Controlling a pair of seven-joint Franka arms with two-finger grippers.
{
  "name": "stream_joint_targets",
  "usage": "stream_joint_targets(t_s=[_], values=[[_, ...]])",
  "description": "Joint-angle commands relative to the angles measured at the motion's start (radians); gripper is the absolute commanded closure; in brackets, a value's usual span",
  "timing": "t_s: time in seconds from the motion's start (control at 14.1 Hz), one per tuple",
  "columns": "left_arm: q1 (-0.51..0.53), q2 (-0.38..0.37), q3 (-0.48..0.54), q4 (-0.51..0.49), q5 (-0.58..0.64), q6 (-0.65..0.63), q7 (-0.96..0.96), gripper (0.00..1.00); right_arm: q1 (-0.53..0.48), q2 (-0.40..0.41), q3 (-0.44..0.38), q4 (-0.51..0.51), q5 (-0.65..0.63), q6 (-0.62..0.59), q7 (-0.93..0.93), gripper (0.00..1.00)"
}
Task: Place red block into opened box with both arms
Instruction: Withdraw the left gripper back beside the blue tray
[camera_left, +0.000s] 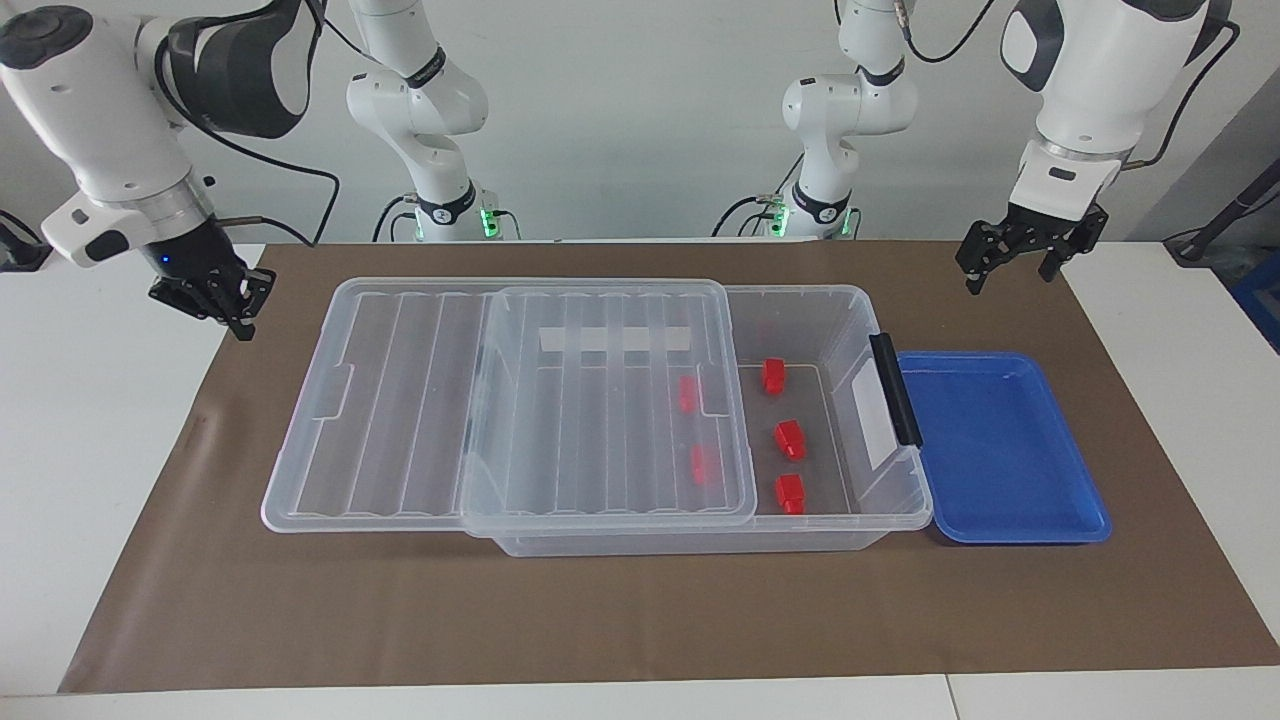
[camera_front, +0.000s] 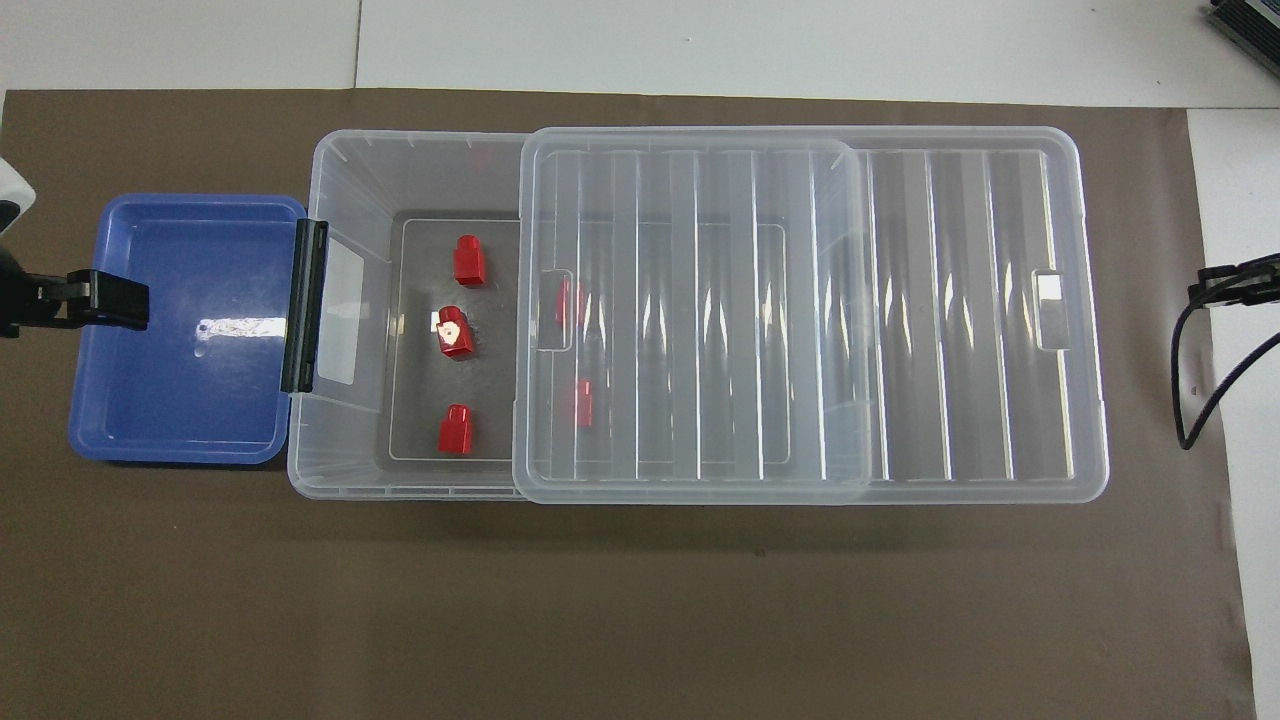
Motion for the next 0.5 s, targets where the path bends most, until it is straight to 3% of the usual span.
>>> stream_joint_targets(t_s=[0.0, 0.14, 0.43], values=[[0.114, -0.019, 0.001, 0.000, -0.091, -0.035, 0.166, 0.00, -0.031, 0.041, 0.004, -0.013, 0.022, 0.060, -0.147, 1.00], [0.168, -0.020, -0.006, 0.005, -0.137, -0.028, 0.237, 0.00, -0.043, 0.056, 0.006, -0.047, 0.034, 0.119, -0.156, 1.00], [0.124, -0.065, -0.018, -0.093, -0.142, 0.073, 0.220, 0.00, -0.040, 0.096, 0.006, -0.054, 0.086, 0.152, -0.156, 1.00]])
